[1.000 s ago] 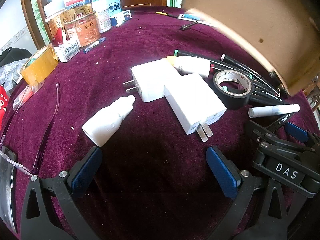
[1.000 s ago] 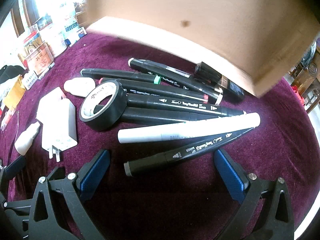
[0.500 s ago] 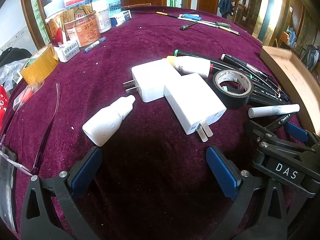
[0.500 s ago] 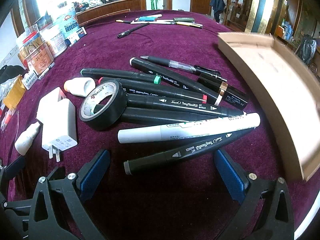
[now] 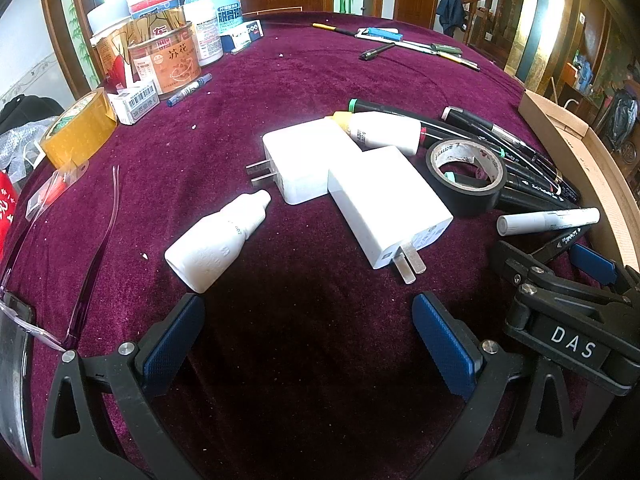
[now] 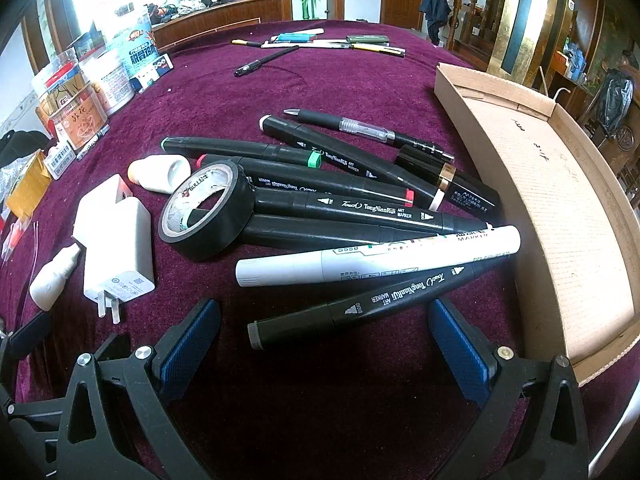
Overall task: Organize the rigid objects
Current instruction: 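Grasp the small white dropper bottle with the left gripper, then grasp a black marker with the right gripper while the left holds the bottle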
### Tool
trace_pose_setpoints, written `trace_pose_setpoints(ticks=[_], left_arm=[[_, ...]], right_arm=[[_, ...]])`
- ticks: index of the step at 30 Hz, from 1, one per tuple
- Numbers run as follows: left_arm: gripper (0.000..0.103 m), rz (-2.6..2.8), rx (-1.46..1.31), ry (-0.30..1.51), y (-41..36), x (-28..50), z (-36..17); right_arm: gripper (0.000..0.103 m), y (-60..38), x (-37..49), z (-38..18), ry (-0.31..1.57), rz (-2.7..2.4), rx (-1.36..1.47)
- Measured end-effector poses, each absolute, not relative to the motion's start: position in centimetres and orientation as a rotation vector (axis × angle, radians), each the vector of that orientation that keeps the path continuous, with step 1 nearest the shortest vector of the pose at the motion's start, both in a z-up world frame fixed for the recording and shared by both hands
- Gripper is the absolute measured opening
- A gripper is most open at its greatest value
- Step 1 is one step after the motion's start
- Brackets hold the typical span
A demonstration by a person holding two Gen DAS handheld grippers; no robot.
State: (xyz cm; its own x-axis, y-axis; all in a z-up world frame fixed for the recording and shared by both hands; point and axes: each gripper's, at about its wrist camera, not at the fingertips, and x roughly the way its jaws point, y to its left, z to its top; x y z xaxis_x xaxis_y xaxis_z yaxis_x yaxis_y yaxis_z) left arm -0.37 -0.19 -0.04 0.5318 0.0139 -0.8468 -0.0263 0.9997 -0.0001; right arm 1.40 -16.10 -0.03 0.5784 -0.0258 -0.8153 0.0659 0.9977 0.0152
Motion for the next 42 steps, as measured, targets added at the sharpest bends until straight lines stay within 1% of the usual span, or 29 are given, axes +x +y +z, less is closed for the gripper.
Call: trace_pose_setpoints(ticks=[3,6,9,14,19,22,24,26,29,30,31,32,33,35,37,38,39,40,41,42], left_arm=[[0.103,0.025,-0.009,1.013,-0.2,-0.4,0.0],[0.103,-0.001,-0.001,1.066,0.1,-0.5,0.4],[0.103,0.016,0.001,1.042,0.9,-2.0,1.8],[0.103,0.022,-0.102,1.034,4.0,-4.2,3.3],[0.103,-0.02,-0.124,1.019,6.5,-4.0,5.0],[0.103,-0.057,-0.122,1.022,7.5,-2.5,5.4],[0.103,-0.077,-0.113,1.033,7.7,-1.3,5.5],[0.103,-0.122,-0.126,1.043,7.8,-0.3,5.3],[0.095,-0.17,-0.088,1.076,6.9,0.9,4.6],[0.089,-0.182,-0.064,1.081,6.4,1.2,4.4],[0.084,-0.19,-0.045,1.087,6.1,1.4,4.3],[0.073,-0.203,-0.028,1.096,5.7,1.6,4.2],[0.063,-0.212,-0.019,1.106,5.5,1.9,4.0],[0.059,-0.225,-0.006,1.134,5.3,2.7,3.5],[0.056,-0.233,0.01,1.137,4.9,3.1,3.2],[0.05,-0.232,0.026,1.139,4.7,3.4,3.0],[0.043,-0.232,0.045,1.145,4.4,3.6,2.9],[0.039,-0.229,0.063,1.152,4.1,3.8,2.7],[0.031,-0.225,0.076,1.164,4.0,3.9,2.4],[0.024,-0.222,0.079,1.179,3.9,4.0,2.0]], right_arm=[[0.101,-16.1,1.4,0.0,0.953,-0.054,0.044],[0.101,-16.1,1.5,0.0,0.953,-0.055,0.043],[0.101,-16.1,1.4,0.0,0.953,-0.055,0.043],[0.102,-16.1,1.4,0.0,0.953,-0.056,0.044],[0.102,-16.1,1.4,0.0,0.954,-0.058,0.044],[0.102,-16.2,1.6,0.0,1.017,0.003,0.01],[0.102,-16.5,1.6,0.1,1.082,0.098,-0.047],[0.102,-16.7,1.3,0.1,1.108,0.197,-0.112],[0.102,-17.4,0.9,0.3,1.164,0.289,-0.142],[0.101,-17.9,0.5,0.6,1.194,0.342,-0.125],[0.098,-18.3,0.2,0.9,1.207,0.382,-0.097],[0.087,-18.9,-0.3,1.4,1.227,0.43,-0.057],[0.081,-19.3,-0.6,1.6,1.241,0.455,-0.041],[0.081,-20.0,-1.5,2.3,1.255,0.503,-0.031],[0.079,-20.6,-2.6,3.3,1.223,0.532,-0.05],[0.072,-20.7,-3.0,3.6,1.213,0.548,-0.054],[0.06,-21.1,-3.1,4.1,1.203,0.568,-0.051],[0.055,-21.3,-3.2,4.3,1.203,0.582,-0.043],[0.048,-21.5,-3.2,4.5,1.204,0.599,-0.033],[0.044,-21.9,-3.2,4.8,1.197,0.606,-0.036]])
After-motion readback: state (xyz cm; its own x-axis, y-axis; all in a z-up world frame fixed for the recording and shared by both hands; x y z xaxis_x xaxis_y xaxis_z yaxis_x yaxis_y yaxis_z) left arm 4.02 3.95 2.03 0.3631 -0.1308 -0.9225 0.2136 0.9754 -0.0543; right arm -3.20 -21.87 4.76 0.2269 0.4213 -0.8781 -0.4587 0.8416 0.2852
